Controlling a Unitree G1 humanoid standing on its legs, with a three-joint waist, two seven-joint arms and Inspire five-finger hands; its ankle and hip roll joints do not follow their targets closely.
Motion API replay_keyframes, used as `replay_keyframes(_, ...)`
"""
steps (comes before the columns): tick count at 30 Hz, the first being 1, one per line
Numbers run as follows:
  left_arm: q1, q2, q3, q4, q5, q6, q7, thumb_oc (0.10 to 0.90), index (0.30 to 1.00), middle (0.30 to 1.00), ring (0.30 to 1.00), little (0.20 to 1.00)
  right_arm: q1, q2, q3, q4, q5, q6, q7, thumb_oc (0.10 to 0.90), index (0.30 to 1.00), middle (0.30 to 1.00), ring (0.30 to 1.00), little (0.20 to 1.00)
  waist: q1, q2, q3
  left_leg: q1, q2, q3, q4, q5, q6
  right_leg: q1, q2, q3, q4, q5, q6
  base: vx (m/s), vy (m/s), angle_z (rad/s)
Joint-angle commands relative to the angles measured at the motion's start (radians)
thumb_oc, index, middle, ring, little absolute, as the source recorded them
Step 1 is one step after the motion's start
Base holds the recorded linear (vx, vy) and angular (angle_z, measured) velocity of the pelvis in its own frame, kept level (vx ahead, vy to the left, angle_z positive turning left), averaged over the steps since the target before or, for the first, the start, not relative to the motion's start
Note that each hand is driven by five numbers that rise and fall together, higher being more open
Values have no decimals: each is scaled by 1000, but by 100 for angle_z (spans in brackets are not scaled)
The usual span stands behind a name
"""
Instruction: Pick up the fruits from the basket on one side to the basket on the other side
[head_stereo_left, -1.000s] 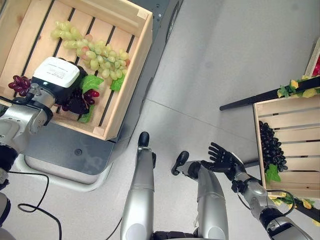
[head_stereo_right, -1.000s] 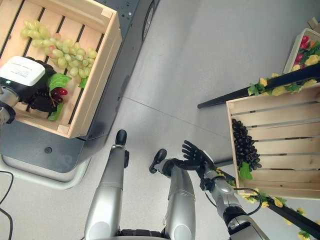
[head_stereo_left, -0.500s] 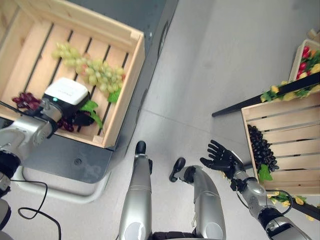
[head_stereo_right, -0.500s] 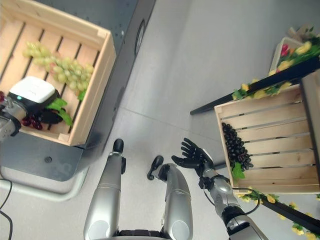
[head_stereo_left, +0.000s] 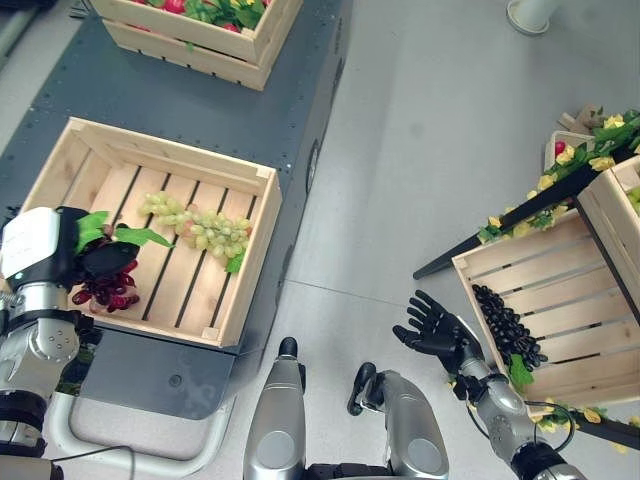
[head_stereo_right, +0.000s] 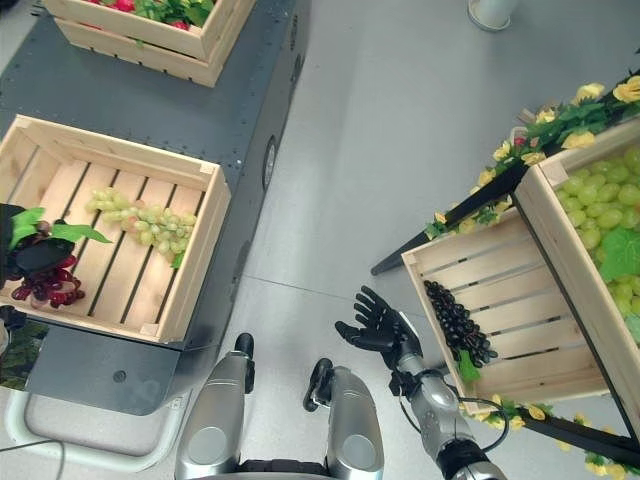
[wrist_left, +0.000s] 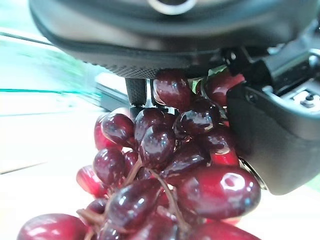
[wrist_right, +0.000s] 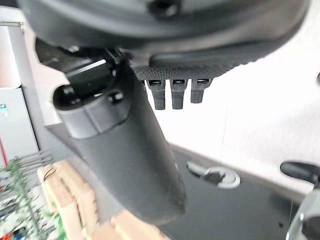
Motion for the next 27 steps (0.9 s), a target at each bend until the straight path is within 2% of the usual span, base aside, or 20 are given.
replay_keyframes(1, -20, -3, 104, -13, -226, -94, 47, 400, 300, 300, 300, 300, 27, -45, -58, -67, -54, -25, -45, 800, 900, 900, 900, 900, -11, 102, -122, 88, -104, -10, -40, -100, 73, 74, 8, -35, -28, 27, -32, 97, -14, -8)
replay_keyframes(10, -40, -131, 222, -56, -730, -139, -84, 400, 300, 300, 300, 300, 56, -3, -27, -86, -107, -5, -99, 800, 900, 900, 900, 900, -31, 112, -171, 154, -115, -28, -64, -112, 78, 136, 25, -17, -66, 21, -35, 66, -45, -2)
replay_keyframes(14, -63, -166, 228, -63, -869, -142, -146, 400, 300, 300, 300, 300, 61, 9, -14, -81, -122, 2, -115, 800, 900, 900, 900, 900, -38, 112, -190, 180, -116, -32, -87, -107, 76, 161, 34, -11, -94, 27, -33, 62, -52, 0)
replay_keyframes(20, -83, -191, 229, -86, -1096, -110, -267, 400, 300, 300, 300, 300, 75, 21, -7, -79, -133, 9, -128, 800, 900, 900, 900, 900, -46, 119, -212, 209, -119, -42, -124, -94, 73, 189, 47, -3, -143, 42, -29, 40, -57, -3)
replay_keyframes(23, -92, -205, 222, -129, -1188, -63, -339, 400, 300, 300, 300, 300, 87, 27, 6, -113, -175, 0, -113, 800, 900, 900, 900, 900, -50, 126, -231, 235, -123, -52, -166, -76, 68, 217, 62, 2, -203, 58, -26, 42, -69, 2)
replay_keyframes(27, -89, -233, 194, -206, -1221, -33, -403, 400, 300, 300, 300, 300, 96, 35, 33, -184, -193, -16, -76, 800, 900, 900, 900, 900, -49, 133, -254, 262, -127, -68, -222, -52, 63, 245, 75, 4, -278, 83, -23, 19, -76, 5)
